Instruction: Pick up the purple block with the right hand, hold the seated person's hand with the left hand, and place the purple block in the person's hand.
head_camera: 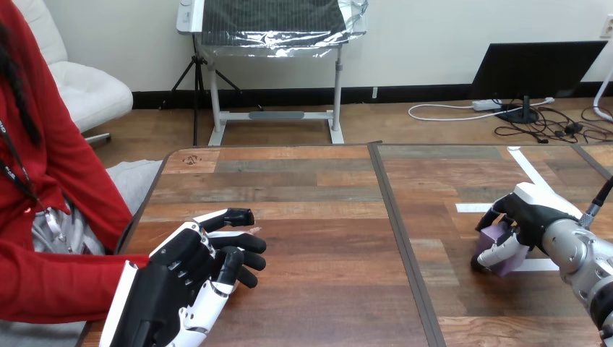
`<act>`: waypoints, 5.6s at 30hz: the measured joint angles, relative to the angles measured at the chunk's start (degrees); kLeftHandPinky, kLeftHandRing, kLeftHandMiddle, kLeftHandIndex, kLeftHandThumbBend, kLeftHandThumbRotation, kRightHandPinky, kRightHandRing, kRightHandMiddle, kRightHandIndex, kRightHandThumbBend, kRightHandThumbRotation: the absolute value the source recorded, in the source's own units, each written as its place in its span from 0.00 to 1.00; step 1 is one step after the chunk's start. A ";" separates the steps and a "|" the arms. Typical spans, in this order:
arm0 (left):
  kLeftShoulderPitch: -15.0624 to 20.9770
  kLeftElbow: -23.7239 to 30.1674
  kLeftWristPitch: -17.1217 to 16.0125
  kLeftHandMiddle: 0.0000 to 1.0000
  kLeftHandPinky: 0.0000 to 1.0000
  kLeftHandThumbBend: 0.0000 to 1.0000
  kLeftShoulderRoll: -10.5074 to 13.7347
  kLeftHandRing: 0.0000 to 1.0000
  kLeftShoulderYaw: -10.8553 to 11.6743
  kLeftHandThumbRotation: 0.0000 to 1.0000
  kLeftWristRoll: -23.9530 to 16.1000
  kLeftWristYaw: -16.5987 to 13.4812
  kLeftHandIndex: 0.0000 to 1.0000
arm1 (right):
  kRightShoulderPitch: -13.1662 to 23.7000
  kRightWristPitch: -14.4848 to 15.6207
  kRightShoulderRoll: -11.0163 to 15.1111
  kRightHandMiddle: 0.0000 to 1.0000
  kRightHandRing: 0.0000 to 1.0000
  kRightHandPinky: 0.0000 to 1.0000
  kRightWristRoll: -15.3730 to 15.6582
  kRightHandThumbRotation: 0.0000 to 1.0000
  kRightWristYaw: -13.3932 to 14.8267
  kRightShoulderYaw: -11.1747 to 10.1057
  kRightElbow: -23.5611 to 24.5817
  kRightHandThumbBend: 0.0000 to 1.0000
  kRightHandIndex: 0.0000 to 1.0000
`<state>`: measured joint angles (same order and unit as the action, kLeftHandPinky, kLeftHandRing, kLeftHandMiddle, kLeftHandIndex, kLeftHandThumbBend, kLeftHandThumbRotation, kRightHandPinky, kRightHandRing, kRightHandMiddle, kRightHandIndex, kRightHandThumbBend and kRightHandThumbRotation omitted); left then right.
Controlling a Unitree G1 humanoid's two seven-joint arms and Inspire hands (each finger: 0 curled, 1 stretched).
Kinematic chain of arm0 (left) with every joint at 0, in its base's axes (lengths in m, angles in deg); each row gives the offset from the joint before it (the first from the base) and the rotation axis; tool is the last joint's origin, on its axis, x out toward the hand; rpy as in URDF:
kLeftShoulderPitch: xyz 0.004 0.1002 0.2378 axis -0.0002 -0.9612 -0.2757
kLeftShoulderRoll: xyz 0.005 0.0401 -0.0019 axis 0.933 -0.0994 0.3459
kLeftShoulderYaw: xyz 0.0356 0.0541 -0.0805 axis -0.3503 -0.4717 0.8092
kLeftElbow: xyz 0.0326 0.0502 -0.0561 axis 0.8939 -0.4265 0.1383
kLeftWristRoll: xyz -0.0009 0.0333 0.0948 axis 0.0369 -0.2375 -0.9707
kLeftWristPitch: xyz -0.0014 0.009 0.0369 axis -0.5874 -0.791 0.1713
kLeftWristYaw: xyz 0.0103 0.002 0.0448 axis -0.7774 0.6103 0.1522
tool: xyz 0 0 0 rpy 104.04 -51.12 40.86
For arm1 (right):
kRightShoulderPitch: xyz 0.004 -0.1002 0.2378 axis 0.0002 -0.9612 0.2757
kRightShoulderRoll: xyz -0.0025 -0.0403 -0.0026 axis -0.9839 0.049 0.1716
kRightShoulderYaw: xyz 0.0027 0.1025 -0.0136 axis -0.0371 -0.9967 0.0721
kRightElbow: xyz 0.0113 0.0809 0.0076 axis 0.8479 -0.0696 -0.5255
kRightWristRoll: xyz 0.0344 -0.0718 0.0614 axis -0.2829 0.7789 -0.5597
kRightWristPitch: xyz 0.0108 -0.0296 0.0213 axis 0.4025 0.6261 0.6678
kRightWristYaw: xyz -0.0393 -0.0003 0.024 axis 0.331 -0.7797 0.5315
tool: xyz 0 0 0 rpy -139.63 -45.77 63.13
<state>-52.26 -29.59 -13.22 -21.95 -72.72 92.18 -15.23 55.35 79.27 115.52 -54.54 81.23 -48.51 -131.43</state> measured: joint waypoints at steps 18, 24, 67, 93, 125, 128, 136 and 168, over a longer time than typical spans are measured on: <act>-0.02 0.00 0.00 0.60 0.48 0.36 -0.01 0.56 0.03 0.52 -0.01 -0.04 0.68 | -0.19 0.07 -0.01 0.69 0.69 0.67 0.31 0.00 0.53 0.21 -0.02 0.71 0.65; -0.03 0.00 0.00 0.60 0.48 0.37 -0.01 0.56 0.04 0.52 -0.01 -0.04 0.68 | -0.18 0.15 -0.01 0.72 0.72 0.68 0.76 0.00 0.53 0.42 -0.02 0.72 0.66; -0.16 0.00 0.00 0.60 0.49 0.35 0.00 0.57 0.63 0.53 -0.02 0.08 0.69 | 0.85 4.10 -0.68 0.77 0.77 0.69 0.80 0.12 -0.74 0.36 0.01 0.82 0.75; -0.17 0.00 -0.01 0.60 0.49 0.35 0.02 0.57 0.64 0.53 -0.02 0.15 0.68 | 1.31 4.86 -0.89 0.69 0.65 0.55 2.08 0.05 -0.79 2.13 0.05 0.81 0.75; -0.17 0.01 0.07 0.60 0.49 0.35 0.01 0.57 0.65 0.52 -0.01 0.38 0.68 | 2.38 7.72 -0.82 0.65 0.53 0.43 0.68 0.00 -4.36 0.56 0.05 0.75 0.79; -0.17 0.01 0.07 0.60 0.49 0.35 0.01 0.56 0.65 0.52 -0.01 0.38 0.68 | 2.44 7.79 -0.82 0.64 0.52 0.44 0.69 0.00 -4.42 0.56 0.05 0.74 0.79; -0.17 0.01 0.07 0.60 0.48 0.34 0.02 0.56 0.67 0.52 0.01 0.39 0.68 | 2.45 7.76 -0.82 0.58 0.46 0.40 0.70 0.00 -4.41 0.57 0.05 0.73 0.77; -0.17 0.02 0.10 0.60 0.48 0.35 0.02 0.57 0.69 0.51 0.05 0.47 0.67 | 2.51 8.69 -0.50 0.50 0.39 0.33 1.56 0.00 -4.09 0.91 0.04 0.78 0.73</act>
<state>-52.43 -29.57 -13.12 -21.93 -72.04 92.22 -14.76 57.86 87.96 115.02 -52.98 77.14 -47.60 -131.39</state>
